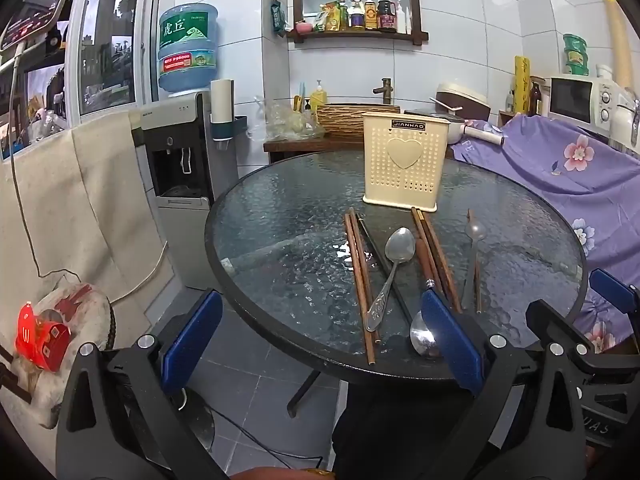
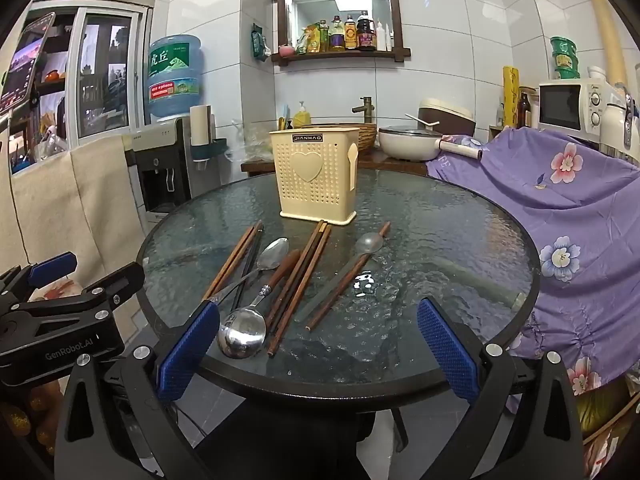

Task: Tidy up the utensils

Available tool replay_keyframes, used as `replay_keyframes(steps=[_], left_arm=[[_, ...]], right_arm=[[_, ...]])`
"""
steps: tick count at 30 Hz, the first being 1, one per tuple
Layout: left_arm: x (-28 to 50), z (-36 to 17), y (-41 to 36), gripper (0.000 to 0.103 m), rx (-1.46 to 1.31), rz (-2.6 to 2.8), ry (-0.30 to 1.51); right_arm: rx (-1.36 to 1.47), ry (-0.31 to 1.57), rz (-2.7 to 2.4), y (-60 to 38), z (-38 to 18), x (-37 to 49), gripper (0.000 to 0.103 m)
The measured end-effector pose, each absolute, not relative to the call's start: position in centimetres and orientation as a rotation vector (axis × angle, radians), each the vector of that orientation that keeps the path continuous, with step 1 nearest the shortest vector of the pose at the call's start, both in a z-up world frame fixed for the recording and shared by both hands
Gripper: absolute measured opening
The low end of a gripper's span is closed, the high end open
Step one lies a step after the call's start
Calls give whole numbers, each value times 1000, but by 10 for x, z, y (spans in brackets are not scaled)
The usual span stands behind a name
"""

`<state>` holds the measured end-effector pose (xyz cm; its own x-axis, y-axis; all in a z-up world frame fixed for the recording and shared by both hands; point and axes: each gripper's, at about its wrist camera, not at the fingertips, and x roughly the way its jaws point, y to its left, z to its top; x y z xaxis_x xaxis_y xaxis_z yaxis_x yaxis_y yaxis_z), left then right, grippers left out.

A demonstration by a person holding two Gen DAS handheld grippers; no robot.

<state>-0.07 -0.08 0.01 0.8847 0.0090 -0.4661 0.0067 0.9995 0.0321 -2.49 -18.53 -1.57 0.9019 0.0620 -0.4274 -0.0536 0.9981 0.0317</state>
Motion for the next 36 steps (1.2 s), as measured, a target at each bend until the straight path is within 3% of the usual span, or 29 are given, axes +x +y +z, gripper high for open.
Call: replay_keyframes(steps=[36], left_arm=[[1, 1, 0, 98, 41, 4, 489]], right_arm=[[14, 442, 58, -185, -15, -24, 97]])
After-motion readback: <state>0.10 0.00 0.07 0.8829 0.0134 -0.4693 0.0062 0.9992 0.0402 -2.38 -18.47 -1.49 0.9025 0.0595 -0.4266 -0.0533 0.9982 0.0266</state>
